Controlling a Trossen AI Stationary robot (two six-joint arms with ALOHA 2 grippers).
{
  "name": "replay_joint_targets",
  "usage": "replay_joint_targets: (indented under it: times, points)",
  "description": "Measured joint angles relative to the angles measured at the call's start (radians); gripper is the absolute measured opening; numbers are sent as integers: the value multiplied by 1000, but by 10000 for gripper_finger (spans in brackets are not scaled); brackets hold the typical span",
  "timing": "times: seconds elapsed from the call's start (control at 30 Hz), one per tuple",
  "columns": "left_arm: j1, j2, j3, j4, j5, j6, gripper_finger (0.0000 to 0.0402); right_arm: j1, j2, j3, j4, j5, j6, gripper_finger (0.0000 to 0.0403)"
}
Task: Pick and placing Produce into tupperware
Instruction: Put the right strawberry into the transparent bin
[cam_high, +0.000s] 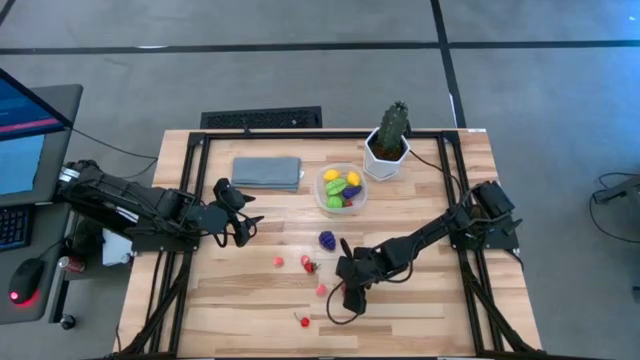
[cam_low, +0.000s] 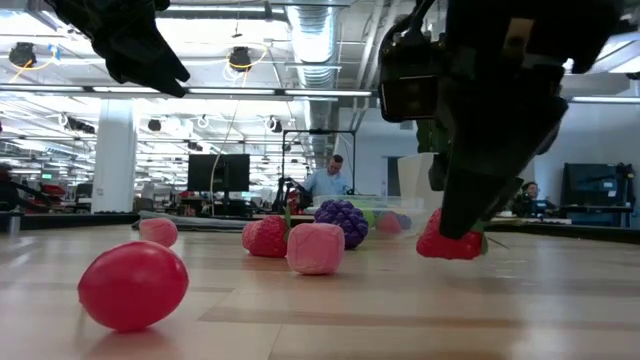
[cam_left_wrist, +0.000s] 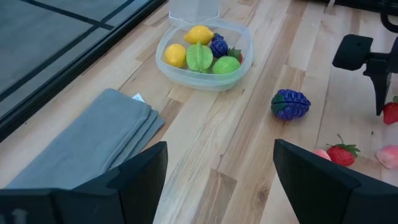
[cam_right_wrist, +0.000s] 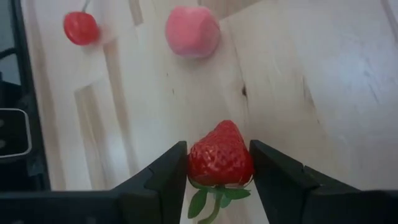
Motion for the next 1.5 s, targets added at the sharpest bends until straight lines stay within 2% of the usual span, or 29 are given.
replay_joint_targets:
  times: [0.3, 0.53, 0.73, 1.17, 1.33, 1.5]
  points:
    - [0, 0, 0, -1, 0, 0, 281, -29, -25, 2, 35, -35, -26, 181]
    - [0, 0, 0, -1, 0, 0, 281, -65, -100, 2, 72, -36, -81, 195]
    - [0, 0, 0, 0, 0, 0, 281, -125, -196, 2, 49, -27, -137, 180]
    - [0, 0, 0, 0, 0, 2, 281, -332, -408, 2, -116, 10, -308, 189]
    - [0, 0, 0, 0, -8, 1, 281, -425, -460, 2, -161, 33, -394, 178]
    - [0, 0, 0, 0, -15, 1, 281, -527, -468, 2, -169, 33, -457, 188]
